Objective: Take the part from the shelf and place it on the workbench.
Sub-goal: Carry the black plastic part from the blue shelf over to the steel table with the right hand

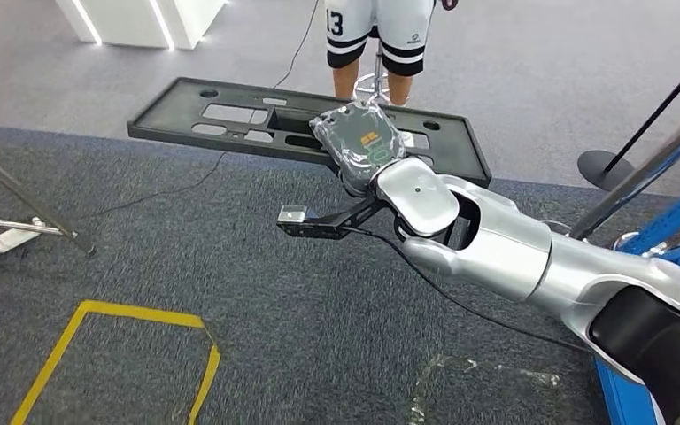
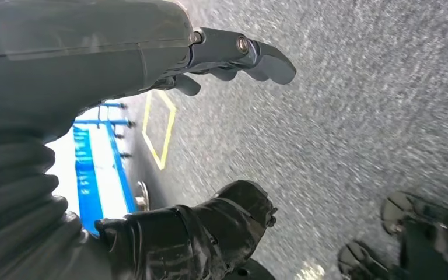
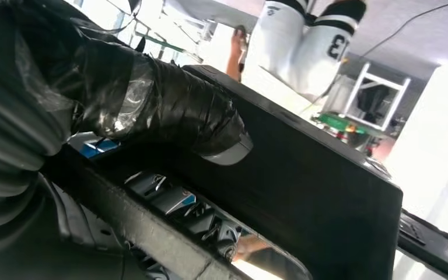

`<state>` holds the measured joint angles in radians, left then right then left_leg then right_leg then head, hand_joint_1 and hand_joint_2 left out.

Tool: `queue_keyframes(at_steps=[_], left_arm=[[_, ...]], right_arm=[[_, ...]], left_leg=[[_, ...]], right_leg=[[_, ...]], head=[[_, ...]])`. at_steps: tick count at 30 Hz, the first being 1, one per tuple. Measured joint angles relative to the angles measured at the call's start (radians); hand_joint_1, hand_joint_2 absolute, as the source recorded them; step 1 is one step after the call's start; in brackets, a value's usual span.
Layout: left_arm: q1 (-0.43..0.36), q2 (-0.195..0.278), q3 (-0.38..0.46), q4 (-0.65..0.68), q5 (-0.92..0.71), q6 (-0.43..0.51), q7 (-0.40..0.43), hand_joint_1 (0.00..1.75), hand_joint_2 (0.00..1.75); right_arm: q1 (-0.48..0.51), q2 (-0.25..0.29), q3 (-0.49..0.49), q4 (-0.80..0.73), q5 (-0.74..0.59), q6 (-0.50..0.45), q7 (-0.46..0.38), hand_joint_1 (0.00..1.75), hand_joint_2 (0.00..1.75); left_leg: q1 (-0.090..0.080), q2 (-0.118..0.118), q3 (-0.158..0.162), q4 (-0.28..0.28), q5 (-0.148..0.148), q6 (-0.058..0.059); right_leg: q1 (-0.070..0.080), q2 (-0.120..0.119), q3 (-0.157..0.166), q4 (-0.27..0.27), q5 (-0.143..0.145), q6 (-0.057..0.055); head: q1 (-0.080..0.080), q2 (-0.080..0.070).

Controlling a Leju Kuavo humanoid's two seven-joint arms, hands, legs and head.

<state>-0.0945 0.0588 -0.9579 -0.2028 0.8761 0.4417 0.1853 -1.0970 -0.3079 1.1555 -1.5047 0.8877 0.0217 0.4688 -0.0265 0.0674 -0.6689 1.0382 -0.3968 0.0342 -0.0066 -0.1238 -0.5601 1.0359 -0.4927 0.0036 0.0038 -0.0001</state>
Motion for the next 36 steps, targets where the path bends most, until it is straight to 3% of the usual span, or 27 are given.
queue_keyframes(at_steps=[1,2,4,6,7,8,9,11,12,14,15,16,17,18,19,21,23,24,25,26,28,29,30,32,34,36], left_arm=[[0.000,0.001,0.000,0.000,0.008,-0.009,0.001,0.00,1.75],[0.002,0.002,0.000,0.000,0.018,-0.022,0.003,0.00,1.75],[0.004,0.003,0.000,0.000,0.040,-0.055,0.001,0.00,1.75],[0.002,0.003,0.000,0.000,0.056,-0.083,-0.008,0.00,1.75],[0.001,0.003,0.000,0.000,0.060,-0.093,-0.015,0.00,1.75],[-0.001,0.003,0.000,0.000,0.063,-0.102,-0.021,0.00,1.75],[-0.002,0.003,0.000,0.000,0.065,-0.108,-0.026,0.00,1.75],[-0.003,0.003,0.000,0.000,0.066,-0.117,-0.032,0.00,1.75],[-0.002,0.004,0.000,0.000,0.066,-0.119,-0.032,0.00,1.75],[-0.001,0.005,0.001,0.000,0.063,-0.122,-0.029,0.00,1.75],[-0.001,0.005,0.001,0.000,0.061,-0.122,-0.026,0.00,1.75],[0.000,0.006,0.001,0.000,0.059,-0.122,-0.023,0.00,1.75],[0.003,0.006,0.001,0.000,0.058,-0.122,-0.020,0.00,1.75],[0.006,0.006,0.001,0.000,0.058,-0.123,-0.017,0.00,1.75],[0.007,0.006,0.001,-0.001,0.059,-0.123,-0.015,0.00,1.75],[0.004,0.006,0.001,-0.001,0.061,-0.124,-0.012,0.00,1.75],[0.001,0.006,0.001,-0.001,0.060,-0.125,-0.012,0.00,1.75],[0.001,0.006,0.001,-0.001,0.060,-0.125,-0.012,0.00,1.75],[0.002,0.006,0.001,-0.001,0.060,-0.125,-0.012,0.00,1.75],[0.003,0.006,0.000,-0.001,0.060,-0.125,-0.012,0.00,1.75],[0.003,0.007,0.000,-0.001,0.060,-0.125,-0.011,0.00,1.75],[0.002,0.007,0.001,-0.001,0.060,-0.125,-0.011,0.00,1.75],[0.001,0.007,0.001,-0.001,0.061,-0.125,-0.011,0.00,1.75],[0.002,0.010,0.001,-0.001,0.065,-0.127,-0.011,0.00,1.75],[0.005,0.012,0.001,-0.001,0.079,-0.142,-0.012,0.00,1.75],[0.005,0.014,0.002,-0.001,0.095,-0.160,-0.014,0.00,1.75]], right_arm=[[0.000,0.002,0.000,0.000,0.000,0.000,-0.001,1.75,1.75],[0.000,0.003,0.000,0.000,0.000,0.000,-0.002,1.75,1.75],[-0.003,0.005,0.000,0.002,0.001,0.000,-0.008,1.75,1.75],[-0.003,0.006,0.000,0.005,0.002,0.000,-0.018,1.75,1.75],[-0.001,0.006,0.000,0.008,0.002,0.000,-0.022,1.75,1.75],[0.001,0.006,0.000,0.011,0.002,0.000,-0.024,1.75,1.75],[0.003,0.006,0.000,0.014,0.002,0.000,-0.026,1.75,1.75],[0.004,0.006,0.000,0.018,0.002,0.000,-0.027,1.75,1.75],[0.003,0.006,0.000,0.020,0.002,0.000,-0.027,1.75,1.75],[0.003,0.008,0.000,0.024,0.002,0.001,-0.027,1.75,1.75],[0.004,0.011,0.000,0.026,0.002,0.001,-0.027,1.75,1.75],[0.005,0.014,0.000,0.027,0.002,0.001,-0.027,1.75,1.75],[0.005,0.018,0.000,0.029,0.002,0.002,-0.027,1.75,1.75],[0.004,0.022,0.000,0.031,0.002,0.002,-0.027,1.75,1.75],[0.003,0.025,0.000,0.033,0.003,0.002,-0.028,1.75,1.75],[0.002,0.031,0.000,0.038,0.003,0.002,-0.029,1.75,1.75],[0.004,0.033,0.000,0.042,0.003,0.002,-0.030,1.75,1.75],[0.005,0.034,0.000,0.044,0.003,0.002,-0.031,1.75,1.75],[0.005,0.037,0.000,0.046,0.003,0.002,-0.031,1.75,1.75],[0.005,0.039,0.000,0.048,0.003,0.002,-0.031,1.75,1.75],[0.003,0.041,0.000,0.049,0.003,0.002,-0.031,1.75,1.75],[0.003,0.041,0.000,0.050,0.003,0.002,-0.031,1.75,1.75],[0.003,0.042,0.000,0.051,0.003,0.002,-0.031,1.75,1.75],[0.003,0.046,0.000,0.053,0.003,0.001,-0.034,1.75,1.75],[0.002,0.050,0.000,0.056,0.003,-0.004,-0.041,1.75,1.75],[0.001,0.051,0.000,0.060,0.003,-0.013,-0.052,1.75,1.75]], left_leg=[[0.000,-0.015,0.001,-0.006,0.002,0.003],[0.003,-0.029,0.005,-0.013,0.004,0.006],[0.012,-0.052,0.016,-0.030,0.009,0.016],[0.016,-0.076,0.020,-0.034,0.010,0.024],[0.016,-0.091,0.020,-0.033,0.009,0.026],[0.017,-0.108,0.020,-0.031,0.008,0.026],[0.018,-0.125,0.020,-0.027,0.005,0.026],[0.023,-0.160,0.020,-0.011,-0.004,0.019],[0.025,-0.175,0.016,-0.001,-0.010,0.013],[0.029,-0.202,0.003,0.017,-0.018,0.000],[0.032,-0.215,-0.004,0.019,-0.017,-0.007],[0.035,-0.229,-0.009,0.018,-0.014,-0.014],[0.038,-0.231,-0.012,0.016,-0.011,-0.020],[0.036,-0.212,-0.017,0.022,-0.015,-0.026],[0.034,-0.178,-0.029,0.046,-0.026,-0.030],[0.033,-0.100,-0.082,0.153,-0.075,-0.038],[0.036,-0.075,-0.142,0.262,-0.110,-0.041],[0.036,-0.073,-0.150,0.273,-0.104,-0.040],[0.036,-0.070,-0.138,0.246,-0.082,-0.037],[0.033,-0.061,-0.106,0.186,-0.049,-0.032],[0.019,-0.019,-0.034,0.054,-0.007,-0.017],[0.012,-0.005,-0.013,0.015,0.000,-0.010],[0.005,-0.001,-0.005,-0.002,-0.002,-0.005],[0.005,-0.027,0.000,-0.011,0.000,0.003],[0.012,-0.051,0.012,-0.027,0.004,0.012],[0.017,-0.071,0.022,-0.035,0.006,0.021]], right_leg=[[0.001,-0.011,0.005,-0.004,-0.003,0.005],[0.000,-0.007,0.008,-0.003,-0.008,0.009],[-0.002,0.046,-0.008,0.037,-0.035,0.014],[-0.004,0.107,-0.073,0.157,-0.085,0.014],[-0.004,0.118,-0.112,0.220,-0.103,0.015],[-0.005,0.122,-0.141,0.261,-0.105,0.017],[-0.006,0.123,-0.153,0.264,-0.087,0.020],[-0.014,0.139,-0.125,0.166,-0.011,0.025],[-0.020,0.165,-0.102,0.108,0.016,0.028],[-0.027,0.212,-0.072,0.039,0.034,0.029],[-0.025,0.220,-0.069,0.036,0.028,0.025],[-0.023,0.209,-0.066,0.032,0.029,0.018],[-0.021,0.194,-0.062,0.028,0.030,0.011],[-0.021,0.180,-0.056,0.022,0.032,0.004],[-0.021,0.166,-0.050,0.016,0.033,-0.002],[-0.016,0.137,-0.039,0.009,0.031,-0.011],[-0.010,0.105,-0.034,0.008,0.026,-0.016],[-0.008,0.089,-0.032,0.008,0.023,-0.016],[-0.007,0.074,-0.028,0.008,0.020,-0.016],[-0.005,0.061,-0.024,0.008,0.016,-0.016],[-0.002,0.036,-0.014,0.006,0.008,-0.011],[0.000,0.024,-0.010,0.004,0.004,-0.008],[0.001,0.013,-0.006,0.001,0.001,-0.003],[0.001,-0.006,-0.001,-0.004,-0.006,0.007],[-0.002,0.027,-0.007,0.021,-0.025,0.014],[-0.004,0.093,-0.055,0.121,-0.072,0.016]], head=[[0.001,0.000],[0.001,0.000],[0.002,0.000],[0.005,0.000],[0.007,0.000],[0.007,0.000],[0.007,0.000],[0.007,0.000],[0.007,0.000],[0.006,0.000],[0.006,0.000],[0.007,0.000],[0.007,0.000],[0.005,0.000],[0.001,0.000],[-0.005,0.000],[-0.006,0.000],[-0.007,0.000],[-0.006,0.000],[-0.007,0.000],[-0.006,0.000],[-0.006,0.000],[-0.006,0.000],[-0.005,0.000],[-0.005,0.000],[-0.004,0.000]])
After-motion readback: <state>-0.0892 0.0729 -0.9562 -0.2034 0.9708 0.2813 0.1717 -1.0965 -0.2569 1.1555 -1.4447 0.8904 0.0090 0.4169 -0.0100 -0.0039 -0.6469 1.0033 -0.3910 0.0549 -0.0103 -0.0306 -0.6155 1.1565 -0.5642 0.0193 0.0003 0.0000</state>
